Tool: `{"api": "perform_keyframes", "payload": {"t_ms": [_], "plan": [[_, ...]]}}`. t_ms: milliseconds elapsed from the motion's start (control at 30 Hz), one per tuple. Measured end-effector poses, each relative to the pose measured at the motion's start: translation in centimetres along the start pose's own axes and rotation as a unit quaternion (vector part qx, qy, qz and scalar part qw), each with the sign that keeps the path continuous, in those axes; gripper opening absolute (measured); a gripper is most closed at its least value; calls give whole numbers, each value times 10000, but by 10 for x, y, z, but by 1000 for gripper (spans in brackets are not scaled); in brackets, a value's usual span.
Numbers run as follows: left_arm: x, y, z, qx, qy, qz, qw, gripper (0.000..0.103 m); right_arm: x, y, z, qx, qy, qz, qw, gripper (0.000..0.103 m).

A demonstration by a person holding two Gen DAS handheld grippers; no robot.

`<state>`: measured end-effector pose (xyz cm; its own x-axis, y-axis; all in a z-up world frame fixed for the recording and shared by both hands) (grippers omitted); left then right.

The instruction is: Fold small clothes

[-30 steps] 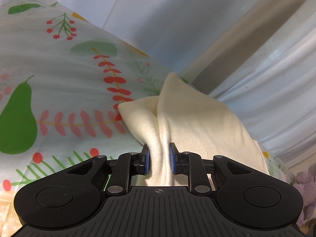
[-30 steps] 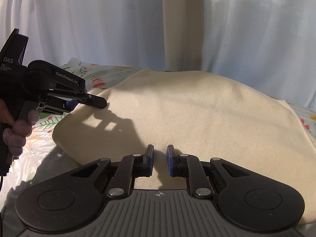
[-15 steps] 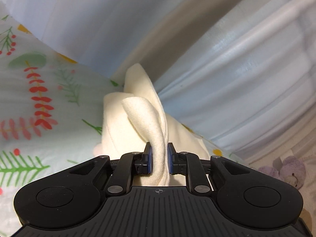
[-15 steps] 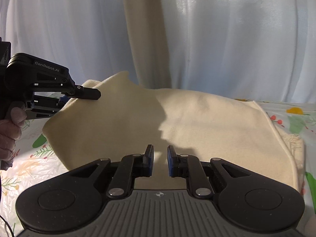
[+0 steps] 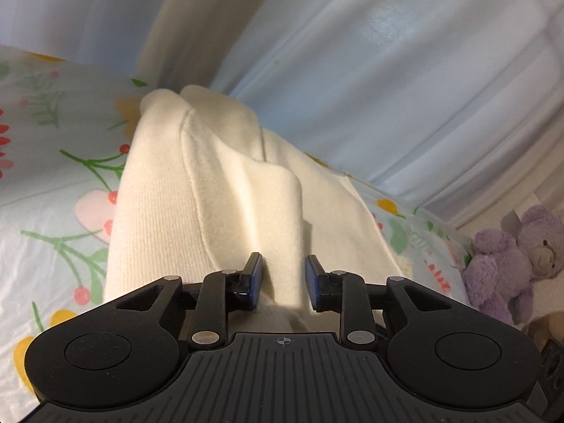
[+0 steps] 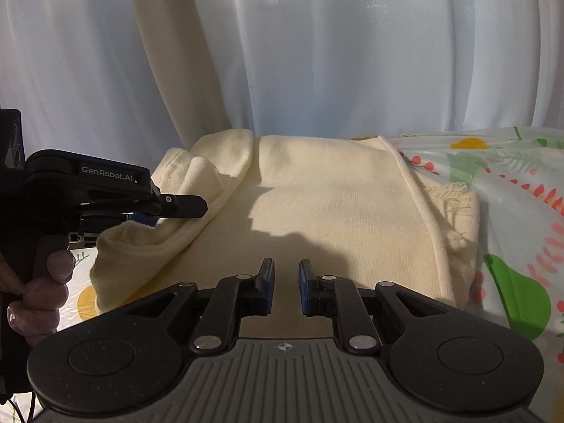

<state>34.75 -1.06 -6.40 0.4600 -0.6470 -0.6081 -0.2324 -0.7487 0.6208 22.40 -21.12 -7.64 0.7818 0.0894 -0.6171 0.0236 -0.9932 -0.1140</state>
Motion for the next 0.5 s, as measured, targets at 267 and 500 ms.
{"api": "perform_keyframes", "payload": {"t_ms": [267, 500], "plan": [[-79, -11, 7, 24, 774, -621, 9951, 48, -7, 0, -18, 257, 217, -487, 9982, 22], [-66, -45, 13, -258, 395, -854, 9952, 48, 7, -23, -39, 546, 195, -1315, 9896, 45]]}}
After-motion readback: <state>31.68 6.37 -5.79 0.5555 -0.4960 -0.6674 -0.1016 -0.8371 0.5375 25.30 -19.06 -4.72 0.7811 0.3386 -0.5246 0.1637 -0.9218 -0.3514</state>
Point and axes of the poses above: each gripper's, at about its wrist camera, not at the fingertips, and x roughly the way its jaws point, y to its right, z to its underside, the point moved 1 cm from there along x, roughly the way its jaws point, and after that the axes turned 8 degrees about -x, right-handed, at the moved point
